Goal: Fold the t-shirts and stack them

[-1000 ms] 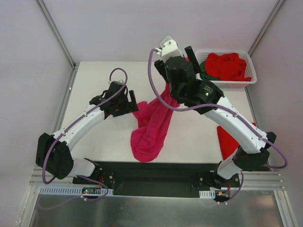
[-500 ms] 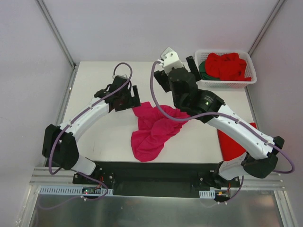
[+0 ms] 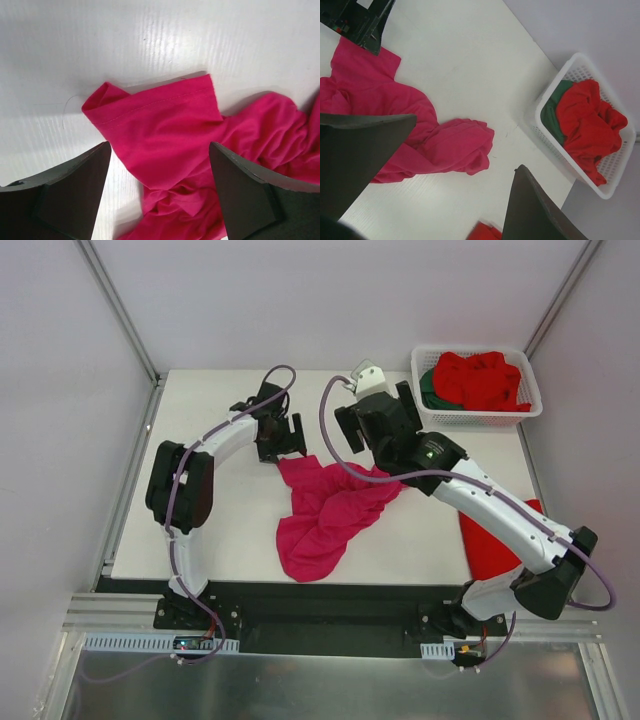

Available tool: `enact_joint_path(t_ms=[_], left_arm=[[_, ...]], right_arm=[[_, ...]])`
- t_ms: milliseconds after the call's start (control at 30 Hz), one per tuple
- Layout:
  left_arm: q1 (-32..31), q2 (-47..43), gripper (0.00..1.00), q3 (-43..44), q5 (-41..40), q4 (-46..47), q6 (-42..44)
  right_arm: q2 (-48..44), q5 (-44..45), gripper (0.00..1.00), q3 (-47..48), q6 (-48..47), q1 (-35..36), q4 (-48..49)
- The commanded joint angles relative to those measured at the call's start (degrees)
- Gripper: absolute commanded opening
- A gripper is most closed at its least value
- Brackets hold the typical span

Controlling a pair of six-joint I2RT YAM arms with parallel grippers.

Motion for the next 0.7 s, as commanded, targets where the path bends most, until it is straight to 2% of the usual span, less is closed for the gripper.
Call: enact_joint_path(t_ms=[0,300,667], left_arm=[[-0.13,0.16,0.79,0.95,1.64,-1.85,1.02],[-0.04,3.06,0.8,2.01,1.02,-3.43,1.28],[-0.21,3.06,0.8,-1.24,0.15,-4.92,-0.39]], right_arm=[[-3.49,-1.52,0.96,0.43,2.44,-0.49,0.16],[-2.26,-3.19,0.96,2.01,2.18,-0.58,-0.72],[0.11,-4.07,0.96,3.16,2.18,-0.58,-2.21]])
